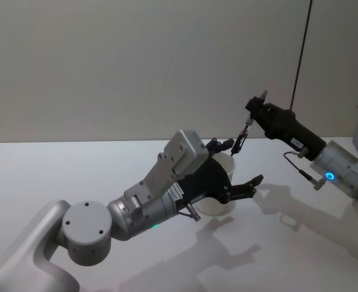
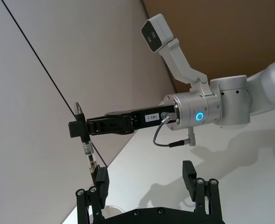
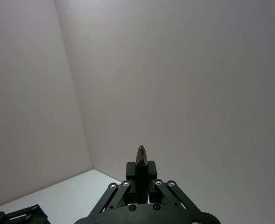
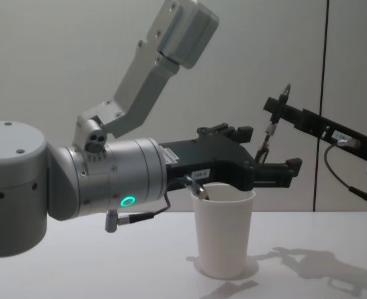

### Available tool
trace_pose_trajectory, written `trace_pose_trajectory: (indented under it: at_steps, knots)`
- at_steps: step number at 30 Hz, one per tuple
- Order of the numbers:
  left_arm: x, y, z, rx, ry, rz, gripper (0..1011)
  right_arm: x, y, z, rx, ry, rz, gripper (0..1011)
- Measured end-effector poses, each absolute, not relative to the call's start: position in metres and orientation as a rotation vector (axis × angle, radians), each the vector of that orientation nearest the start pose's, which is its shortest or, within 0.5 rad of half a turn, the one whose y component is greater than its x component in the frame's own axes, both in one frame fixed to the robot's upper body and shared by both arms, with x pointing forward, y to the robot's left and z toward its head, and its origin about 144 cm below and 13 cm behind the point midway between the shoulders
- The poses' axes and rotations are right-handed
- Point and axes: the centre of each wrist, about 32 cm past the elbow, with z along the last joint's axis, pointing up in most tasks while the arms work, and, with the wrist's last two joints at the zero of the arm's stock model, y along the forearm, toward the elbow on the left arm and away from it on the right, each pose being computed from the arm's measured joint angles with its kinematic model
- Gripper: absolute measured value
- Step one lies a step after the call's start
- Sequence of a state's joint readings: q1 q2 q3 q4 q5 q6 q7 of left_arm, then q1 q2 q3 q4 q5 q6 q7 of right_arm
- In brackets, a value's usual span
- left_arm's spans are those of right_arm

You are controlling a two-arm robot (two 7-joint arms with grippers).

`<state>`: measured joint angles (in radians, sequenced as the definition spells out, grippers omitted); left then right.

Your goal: Place the pen into the pen holder.

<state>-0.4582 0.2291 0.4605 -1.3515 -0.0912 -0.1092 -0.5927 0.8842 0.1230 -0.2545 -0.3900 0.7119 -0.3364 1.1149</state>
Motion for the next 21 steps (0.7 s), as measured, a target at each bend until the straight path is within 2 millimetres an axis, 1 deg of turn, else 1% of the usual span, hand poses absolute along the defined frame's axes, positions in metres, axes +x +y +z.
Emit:
trace_pose_trajectory:
  at_steps: [21]
  knots:
    - [0.5598, 0.1726, 1.2182, 0.099, -0.362, 0.586, 1003, 0.6707, -0.2635, 1.1674, 0.378, 0.076, -0.569, 123]
